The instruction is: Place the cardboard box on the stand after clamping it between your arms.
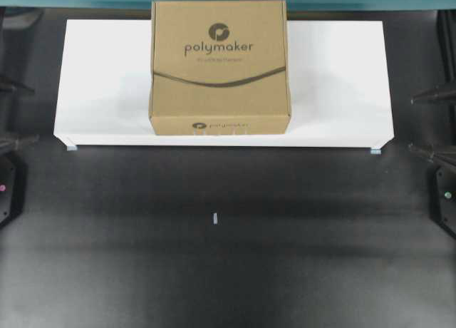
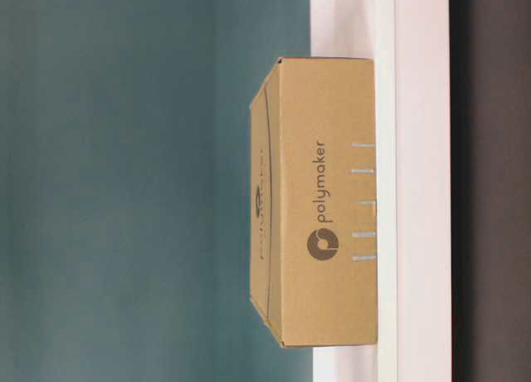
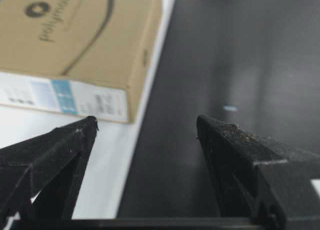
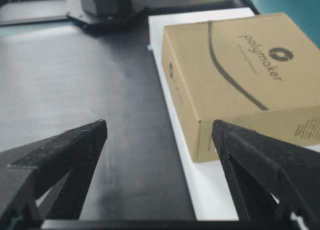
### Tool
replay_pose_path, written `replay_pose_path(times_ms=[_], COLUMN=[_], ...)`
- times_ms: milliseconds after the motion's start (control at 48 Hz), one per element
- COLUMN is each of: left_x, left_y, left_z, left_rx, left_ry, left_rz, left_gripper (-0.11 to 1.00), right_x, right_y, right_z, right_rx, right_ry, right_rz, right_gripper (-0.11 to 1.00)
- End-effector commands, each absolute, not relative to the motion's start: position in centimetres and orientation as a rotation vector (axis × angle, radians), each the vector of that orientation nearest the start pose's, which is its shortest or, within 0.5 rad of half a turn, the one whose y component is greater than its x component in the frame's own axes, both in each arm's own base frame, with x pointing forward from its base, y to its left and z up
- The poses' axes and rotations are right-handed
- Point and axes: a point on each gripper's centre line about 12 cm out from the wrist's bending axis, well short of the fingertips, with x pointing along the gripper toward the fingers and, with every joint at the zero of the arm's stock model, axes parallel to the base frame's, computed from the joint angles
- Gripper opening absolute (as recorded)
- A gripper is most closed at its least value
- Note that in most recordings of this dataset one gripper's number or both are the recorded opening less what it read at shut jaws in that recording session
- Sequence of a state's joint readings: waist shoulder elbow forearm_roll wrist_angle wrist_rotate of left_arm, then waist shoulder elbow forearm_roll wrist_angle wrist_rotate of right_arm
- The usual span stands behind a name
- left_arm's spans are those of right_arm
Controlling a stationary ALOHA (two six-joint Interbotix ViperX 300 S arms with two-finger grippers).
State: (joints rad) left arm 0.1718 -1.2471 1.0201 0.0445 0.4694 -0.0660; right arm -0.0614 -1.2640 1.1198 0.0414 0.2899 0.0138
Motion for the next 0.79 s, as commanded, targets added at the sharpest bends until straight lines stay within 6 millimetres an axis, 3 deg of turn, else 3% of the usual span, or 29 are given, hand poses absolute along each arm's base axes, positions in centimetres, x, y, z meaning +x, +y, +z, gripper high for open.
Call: replay_pose_path(times_ms=[0,167,770], left_x=[14.24,14.24,14.42], left_y=[2.44,2.28,2.29], left_z=[31.80,31.55,31.66], left_rx=[-0.068,-0.085,-0.083], left_ry=[0.239,0.241,0.215], left_rz=[0.179,0.170,0.168], left_gripper=[0.76,0.72,0.72], right_x=[14.65,14.68,14.66], right_y=[-0.52,-0.52,-0.47], right_z=[29.97,29.59,29.49], right_rx=[0.077,0.096,0.099], right_ry=[0.141,0.150,0.152], right_rz=[-0.038,-0.040,-0.037], right_gripper=[0.82,0.82,0.82])
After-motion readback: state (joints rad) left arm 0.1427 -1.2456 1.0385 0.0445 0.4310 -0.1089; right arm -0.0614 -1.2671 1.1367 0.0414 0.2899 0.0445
